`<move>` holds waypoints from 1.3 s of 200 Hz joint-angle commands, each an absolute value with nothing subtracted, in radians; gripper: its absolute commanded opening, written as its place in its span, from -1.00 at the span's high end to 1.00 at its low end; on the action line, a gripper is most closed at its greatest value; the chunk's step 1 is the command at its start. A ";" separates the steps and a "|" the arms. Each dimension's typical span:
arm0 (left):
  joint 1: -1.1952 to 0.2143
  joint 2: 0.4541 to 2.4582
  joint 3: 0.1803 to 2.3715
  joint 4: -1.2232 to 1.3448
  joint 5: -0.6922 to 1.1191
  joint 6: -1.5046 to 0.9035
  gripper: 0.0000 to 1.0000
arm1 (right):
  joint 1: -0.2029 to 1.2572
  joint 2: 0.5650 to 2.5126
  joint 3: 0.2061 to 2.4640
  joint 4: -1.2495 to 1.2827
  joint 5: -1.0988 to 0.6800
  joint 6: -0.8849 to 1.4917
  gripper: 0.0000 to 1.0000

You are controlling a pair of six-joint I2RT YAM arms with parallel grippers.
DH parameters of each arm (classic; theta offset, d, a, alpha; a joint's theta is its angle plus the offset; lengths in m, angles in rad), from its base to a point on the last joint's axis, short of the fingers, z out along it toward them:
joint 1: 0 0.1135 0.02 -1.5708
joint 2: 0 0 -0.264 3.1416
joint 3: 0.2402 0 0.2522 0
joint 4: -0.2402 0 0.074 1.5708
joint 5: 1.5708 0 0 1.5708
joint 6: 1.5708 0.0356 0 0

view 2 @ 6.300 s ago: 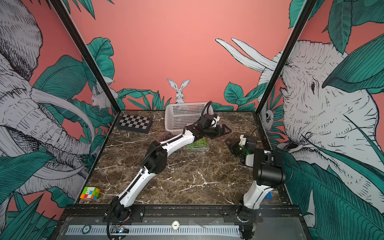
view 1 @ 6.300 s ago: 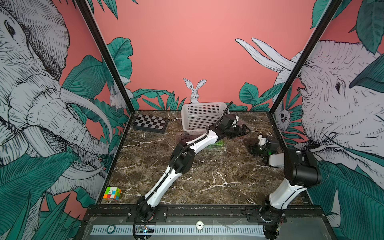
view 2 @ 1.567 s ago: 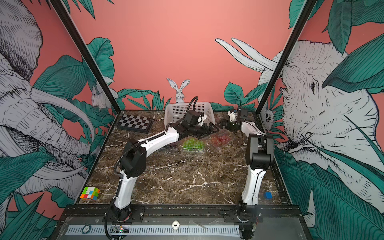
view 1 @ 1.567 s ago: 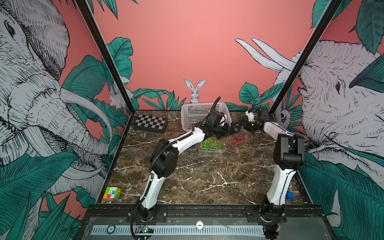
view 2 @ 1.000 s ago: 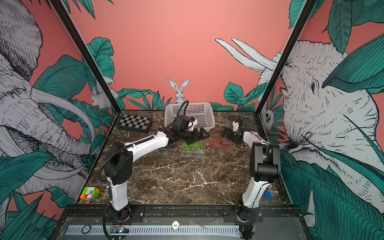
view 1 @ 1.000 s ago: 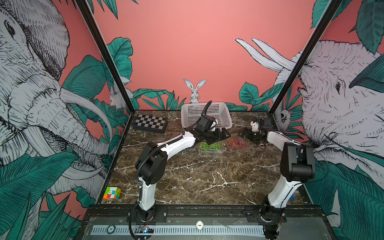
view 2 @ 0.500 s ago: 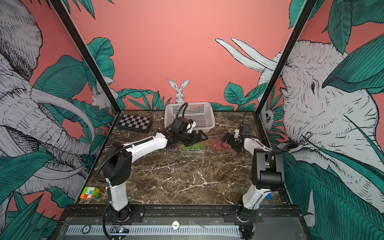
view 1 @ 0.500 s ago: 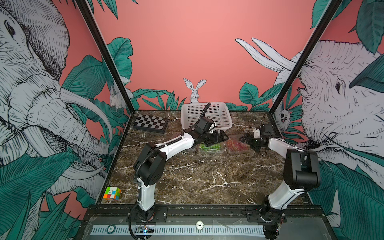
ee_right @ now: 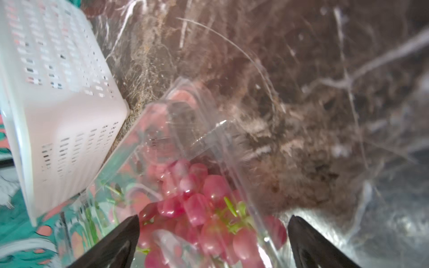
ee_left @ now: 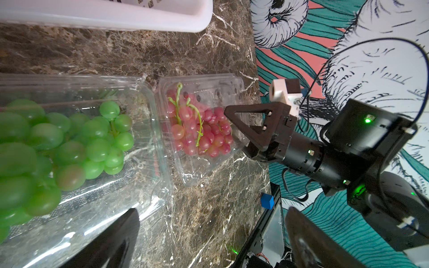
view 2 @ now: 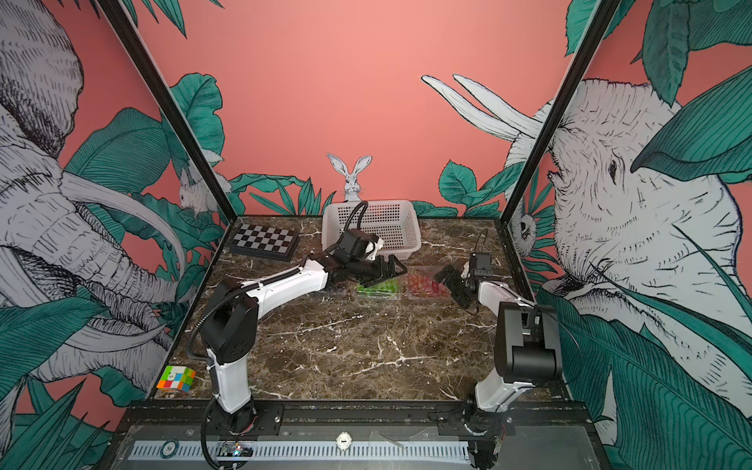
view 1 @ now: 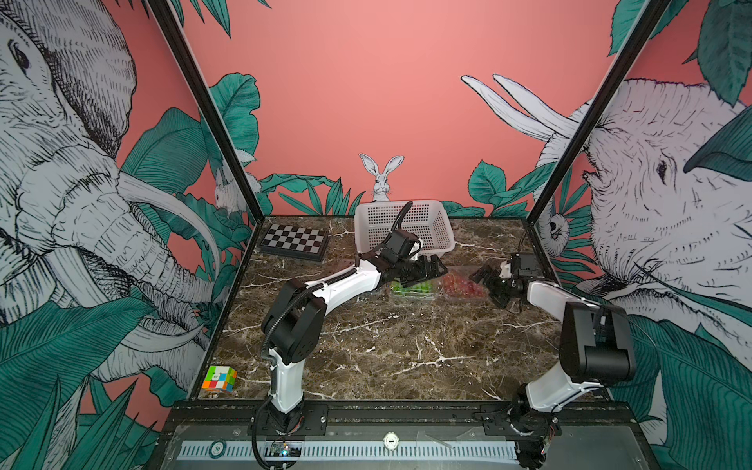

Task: Pack grapes into containers
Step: Adjust the packing box at the center of the board.

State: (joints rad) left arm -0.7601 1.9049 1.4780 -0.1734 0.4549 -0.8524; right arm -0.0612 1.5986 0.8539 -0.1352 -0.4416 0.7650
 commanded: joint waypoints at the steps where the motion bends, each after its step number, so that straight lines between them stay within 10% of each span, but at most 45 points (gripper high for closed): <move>1: -0.755 1.866 1.467 -0.171 0.450 -0.846 -0.99 | -0.061 1.552 0.827 -0.064 -0.429 0.888 -0.97; 175: -0.707 1.799 1.498 -0.280 0.378 -0.680 -0.99 | -0.101 1.506 0.943 -0.227 -0.377 0.727 -0.97; 260: -0.260 1.444 1.164 -0.215 -0.176 -0.405 -0.99 | -0.157 1.465 0.969 -0.214 0.119 0.562 -0.97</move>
State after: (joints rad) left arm -0.3000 1.5448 1.2999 -0.2813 0.0994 -0.5377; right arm -0.1574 1.5066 1.0355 -0.3008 -0.1093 0.6147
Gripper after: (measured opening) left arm 0.994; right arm 0.983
